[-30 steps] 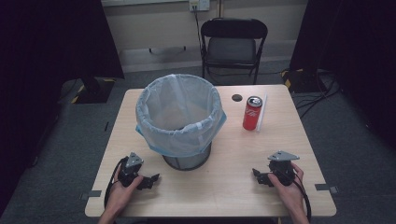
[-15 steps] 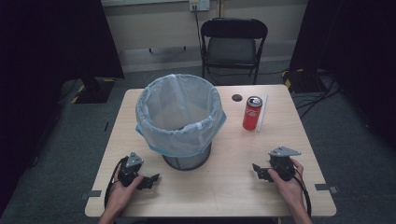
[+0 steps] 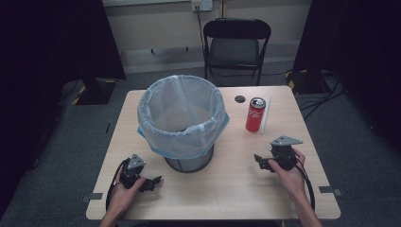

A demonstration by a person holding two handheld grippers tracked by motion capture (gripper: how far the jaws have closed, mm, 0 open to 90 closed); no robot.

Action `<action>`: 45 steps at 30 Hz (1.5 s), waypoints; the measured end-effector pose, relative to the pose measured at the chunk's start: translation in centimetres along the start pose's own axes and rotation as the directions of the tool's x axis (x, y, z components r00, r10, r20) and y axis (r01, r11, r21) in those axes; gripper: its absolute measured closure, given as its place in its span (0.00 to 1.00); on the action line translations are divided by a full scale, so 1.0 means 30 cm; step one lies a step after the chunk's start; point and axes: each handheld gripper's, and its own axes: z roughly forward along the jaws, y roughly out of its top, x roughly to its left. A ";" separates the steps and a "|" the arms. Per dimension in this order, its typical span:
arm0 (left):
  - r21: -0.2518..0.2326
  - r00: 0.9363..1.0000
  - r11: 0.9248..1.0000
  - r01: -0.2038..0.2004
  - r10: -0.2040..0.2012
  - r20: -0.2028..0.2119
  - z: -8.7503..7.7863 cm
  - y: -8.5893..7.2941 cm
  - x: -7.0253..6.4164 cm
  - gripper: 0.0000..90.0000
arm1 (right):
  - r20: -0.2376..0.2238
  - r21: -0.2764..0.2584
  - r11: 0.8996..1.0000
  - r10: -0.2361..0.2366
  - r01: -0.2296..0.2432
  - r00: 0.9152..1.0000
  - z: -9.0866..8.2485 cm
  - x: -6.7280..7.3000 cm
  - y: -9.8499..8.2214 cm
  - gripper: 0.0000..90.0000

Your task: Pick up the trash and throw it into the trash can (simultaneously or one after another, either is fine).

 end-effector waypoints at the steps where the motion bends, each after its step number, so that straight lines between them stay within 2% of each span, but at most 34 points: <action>1: 0.001 1.000 1.000 0.000 0.000 -0.001 0.000 0.000 0.000 0.00 | 0.000 -0.002 1.000 0.000 0.000 1.000 0.003 -0.004 0.008 0.18; 6: 0.001 1.000 1.000 0.000 0.000 -0.001 0.000 0.000 0.000 0.00 | 0.003 0.003 1.000 0.004 -0.004 1.000 0.024 -0.026 0.041 0.18; 9: 0.001 1.000 1.000 0.000 0.000 -0.001 0.000 0.000 0.000 0.00 | 0.007 -0.010 1.000 0.013 -0.013 1.000 0.034 -0.046 0.060 0.18; 12: 0.001 1.000 1.000 0.000 0.000 -0.001 0.000 0.000 0.000 0.00 | -0.010 -0.031 0.999 0.012 -0.012 1.000 0.043 -0.061 0.083 0.17; 18: 0.001 1.000 1.000 0.000 0.000 -0.002 0.000 0.000 0.000 0.00 | -0.005 -0.030 0.999 0.017 -0.017 1.000 0.075 -0.099 0.124 0.17; 20: 0.001 1.000 1.000 -0.001 0.001 -0.001 0.000 0.000 0.000 0.00 | -0.035 -0.037 0.999 0.036 -0.037 0.999 0.087 -0.118 0.140 0.17; 25: 0.002 1.000 1.000 -0.004 0.004 -0.002 -0.001 0.000 0.001 0.00 | -0.040 -0.034 0.999 0.013 -0.014 0.999 0.126 -0.141 0.208 0.18; 30: 0.002 1.000 1.000 -0.005 0.005 -0.002 -0.001 0.000 0.001 0.00 | -0.032 -0.028 1.000 0.002 -0.003 0.999 0.163 -0.147 0.241 0.18; 32: 0.001 1.000 1.000 -0.004 0.004 -0.002 -0.001 0.000 0.000 0.00 | -0.015 -0.017 1.000 0.005 -0.006 1.000 0.185 -0.152 0.248 0.18; 34: 0.002 1.000 1.000 -0.005 0.005 -0.002 -0.001 0.000 0.001 0.00 | -0.012 -0.006 1.000 -0.005 0.005 1.000 0.212 -0.155 0.253 0.18; 40: 0.001 1.000 1.000 -0.005 0.005 -0.002 -0.001 0.000 0.001 0.00 | -0.010 -0.015 1.000 -0.002 0.001 1.000 0.254 -0.164 0.259 0.19; 45: 0.001 1.000 1.000 -0.006 0.006 -0.001 0.000 0.000 0.000 0.00 | -0.005 0.011 1.000 0.008 -0.008 1.000 0.299 -0.174 0.266 0.20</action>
